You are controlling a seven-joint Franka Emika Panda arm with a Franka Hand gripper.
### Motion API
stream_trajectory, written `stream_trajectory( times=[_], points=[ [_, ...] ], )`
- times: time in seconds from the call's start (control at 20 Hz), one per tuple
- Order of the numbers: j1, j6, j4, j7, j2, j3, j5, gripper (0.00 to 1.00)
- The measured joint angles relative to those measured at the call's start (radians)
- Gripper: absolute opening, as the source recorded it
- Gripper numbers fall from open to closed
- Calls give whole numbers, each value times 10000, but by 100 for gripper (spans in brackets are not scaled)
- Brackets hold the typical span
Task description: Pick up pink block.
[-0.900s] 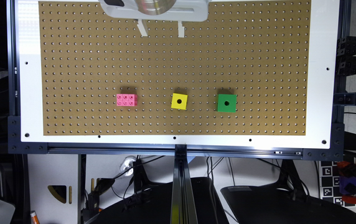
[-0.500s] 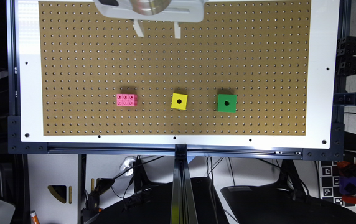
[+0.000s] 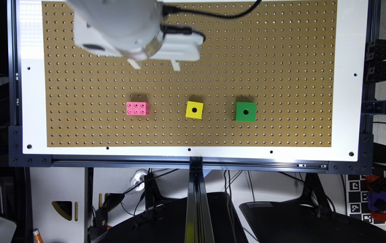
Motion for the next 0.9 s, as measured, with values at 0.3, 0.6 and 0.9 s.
stream_trajectory(
  times=[0.3,0.6,0.9],
  points=[
    [-273,-2,482,-268,381,0,0,100],
    [-573,-2,704,-565,484,-1,0,100],
    [-1057,-52,1837,-1060,1443,-3,0,100]
  ],
)
